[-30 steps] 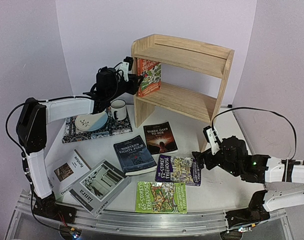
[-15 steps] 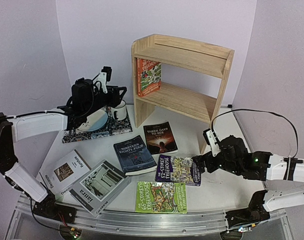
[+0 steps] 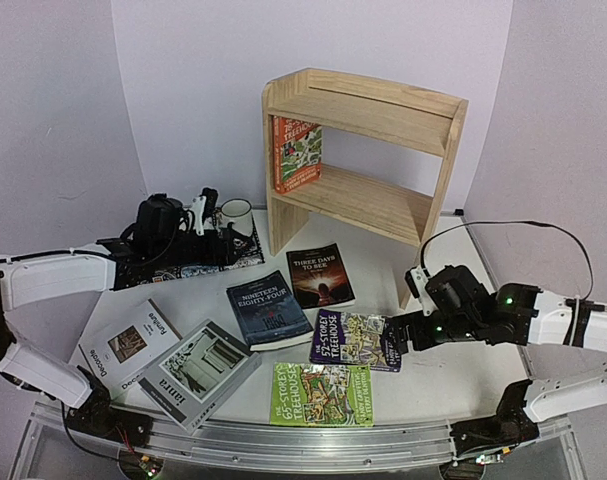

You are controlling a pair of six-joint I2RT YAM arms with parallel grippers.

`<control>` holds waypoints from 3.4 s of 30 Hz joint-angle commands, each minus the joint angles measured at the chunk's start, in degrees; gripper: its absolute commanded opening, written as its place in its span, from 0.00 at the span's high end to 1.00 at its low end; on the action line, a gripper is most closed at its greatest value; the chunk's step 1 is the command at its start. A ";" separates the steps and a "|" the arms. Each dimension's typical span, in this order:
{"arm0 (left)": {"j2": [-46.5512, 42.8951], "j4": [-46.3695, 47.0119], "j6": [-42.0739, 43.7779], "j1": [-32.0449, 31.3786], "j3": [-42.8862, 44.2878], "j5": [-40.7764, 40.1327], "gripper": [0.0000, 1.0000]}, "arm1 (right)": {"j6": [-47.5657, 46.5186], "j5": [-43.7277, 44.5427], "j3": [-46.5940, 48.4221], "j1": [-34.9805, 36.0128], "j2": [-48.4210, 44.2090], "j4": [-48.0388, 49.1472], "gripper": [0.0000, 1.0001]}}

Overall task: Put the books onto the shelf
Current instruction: Pick up the book from the corner of the board, then place the book on the book pile.

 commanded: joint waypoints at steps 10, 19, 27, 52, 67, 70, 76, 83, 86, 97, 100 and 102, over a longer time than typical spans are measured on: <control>-0.88 -8.93 -17.40 -12.90 -6.21 8.13 0.03 | 20.78 -14.90 -3.29 -0.07 6.87 -1.28 0.02; 3.24 2.80 -25.10 -19.14 -10.97 8.82 0.27 | 26.78 -14.52 -5.02 5.77 14.58 11.96 0.13; 8.77 2.78 -25.14 -22.89 -10.00 12.51 0.30 | 28.84 -17.40 -4.82 7.58 20.62 18.84 0.38; 10.15 2.17 -25.26 -25.34 -11.15 9.13 0.31 | 27.02 -19.16 -8.39 7.78 19.51 27.21 1.00; -1.27 -6.35 -22.94 -25.20 -10.53 -3.25 0.27 | 12.84 -22.50 2.04 8.03 10.09 19.57 1.00; -1.88 -6.36 -23.26 -25.23 -10.77 -3.20 0.28 | 11.40 -20.12 3.22 8.06 8.41 17.08 1.00; -4.40 -6.36 -23.47 -25.27 -11.41 -4.77 0.25 | 9.93 -14.32 3.92 8.03 4.94 13.65 1.00; -3.53 -6.36 -23.16 -25.18 -10.83 -4.35 0.24 | 7.65 1.17 8.68 7.57 4.43 1.40 1.00; -2.81 -6.36 -23.20 -25.23 -10.63 -3.94 0.24 | 9.43 6.06 8.36 6.57 4.41 -2.19 1.00; 2.52 0.19 -25.26 -25.45 -11.68 4.75 0.16 | 15.35 3.91 3.54 0.75 7.46 -4.09 0.97; 5.41 2.45 -25.04 -25.86 -10.85 7.20 0.11 | 14.61 1.92 3.97 0.75 8.88 -4.07 0.95; 8.21 2.51 -24.16 -26.56 -8.85 8.53 0.09 | 14.38 1.06 4.02 0.75 9.33 -3.92 0.95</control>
